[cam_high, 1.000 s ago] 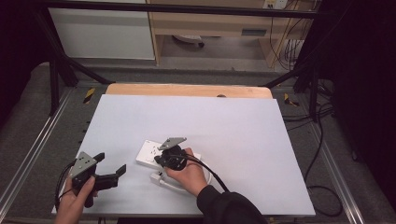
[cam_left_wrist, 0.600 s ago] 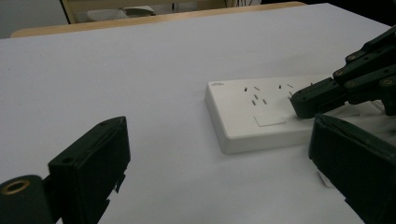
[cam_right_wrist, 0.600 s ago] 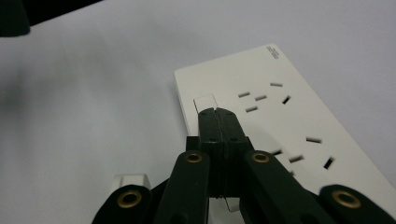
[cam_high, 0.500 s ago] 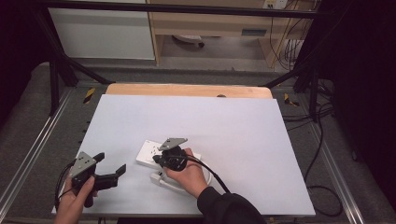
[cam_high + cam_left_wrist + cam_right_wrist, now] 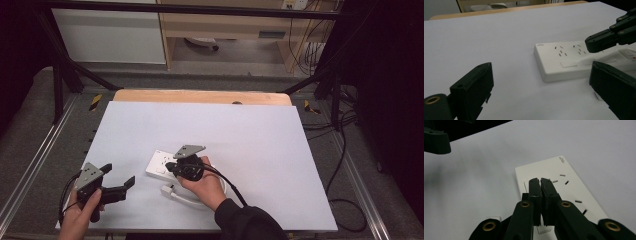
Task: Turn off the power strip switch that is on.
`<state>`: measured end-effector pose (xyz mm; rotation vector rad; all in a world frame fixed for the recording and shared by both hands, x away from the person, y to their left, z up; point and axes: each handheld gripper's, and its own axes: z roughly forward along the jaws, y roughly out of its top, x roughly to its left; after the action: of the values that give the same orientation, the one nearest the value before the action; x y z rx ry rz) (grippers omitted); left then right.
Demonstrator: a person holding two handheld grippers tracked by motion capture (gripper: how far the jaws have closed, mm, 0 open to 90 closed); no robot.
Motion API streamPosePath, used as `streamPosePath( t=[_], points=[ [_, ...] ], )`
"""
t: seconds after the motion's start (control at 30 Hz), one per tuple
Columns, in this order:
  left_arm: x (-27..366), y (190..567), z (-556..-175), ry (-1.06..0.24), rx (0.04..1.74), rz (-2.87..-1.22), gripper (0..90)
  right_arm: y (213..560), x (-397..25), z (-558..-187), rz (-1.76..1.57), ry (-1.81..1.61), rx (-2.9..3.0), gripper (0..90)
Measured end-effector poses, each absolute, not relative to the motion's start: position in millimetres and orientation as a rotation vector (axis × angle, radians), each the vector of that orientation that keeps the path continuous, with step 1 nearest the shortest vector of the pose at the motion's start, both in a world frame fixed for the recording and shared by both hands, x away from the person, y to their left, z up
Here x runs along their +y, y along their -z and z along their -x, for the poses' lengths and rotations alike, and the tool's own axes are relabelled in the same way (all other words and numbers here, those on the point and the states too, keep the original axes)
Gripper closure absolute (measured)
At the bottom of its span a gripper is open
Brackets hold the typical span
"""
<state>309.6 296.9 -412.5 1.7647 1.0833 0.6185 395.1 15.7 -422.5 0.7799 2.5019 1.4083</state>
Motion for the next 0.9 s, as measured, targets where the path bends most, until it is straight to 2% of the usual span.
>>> streamPosePath(
  t=[0.1, 0.13, 0.27, 0.4, 0.57, 0.6, 0.63, 0.67, 0.7, 0.9],
  points=[
    [297.0, 412.6, -309.6, -0.62, 1.083, -1.765, 5.3, 422.1, 15.5, -395.4, -0.774, -1.412, 2.504, 84.3],
    [297.0, 412.5, -309.6, -0.62, 1.083, -1.765, 5.3, 420.9, 15.1, -394.9, -0.769, -1.425, 2.498, 79.9],
    [296.9, 412.6, -309.6, -0.621, 1.084, -1.765, 5.3, 419.2, 13.9, -394.9, -0.765, -1.437, 2.498, 73.4],
    [296.7, 412.6, -309.6, -0.622, 1.083, -1.767, 5.3, 417.2, 12.5, -395.0, -0.762, -1.44, 2.495, 62.5],
    [296.6, 412.8, -309.7, -0.619, 1.083, -1.768, 5.3, 415.3, 10.8, -396.4, -0.797, -1.435, 2.49, 42.7],
    [296.6, 412.8, -309.7, -0.619, 1.083, -1.769, 5.3, 414.6, 9.9, -397.2, -0.811, -1.426, 2.491, 35.1],
    [296.6, 412.8, -309.7, -0.619, 1.083, -1.769, 5.3, 414.6, 9.9, -397.2, -0.811, -1.426, 2.491, 35.1],
    [296.6, 412.9, -309.7, -0.619, 1.083, -1.77, 5.3, 413.5, 9.4, -396.9, -0.815, -1.41, 2.486, 27.0],
    [296.5, 412.9, -309.7, -0.619, 1.084, -1.771, 5.3, 413.5, 9.4, -396.9, -0.815, -1.41, 2.486, 27.0],
    [296.3, 413.0, -309.7, -0.618, 1.084, -1.772, 5.3, 410.1, 6.1, -397.5, -0.834, -1.386, 2.47, 10.1]
  ],
)
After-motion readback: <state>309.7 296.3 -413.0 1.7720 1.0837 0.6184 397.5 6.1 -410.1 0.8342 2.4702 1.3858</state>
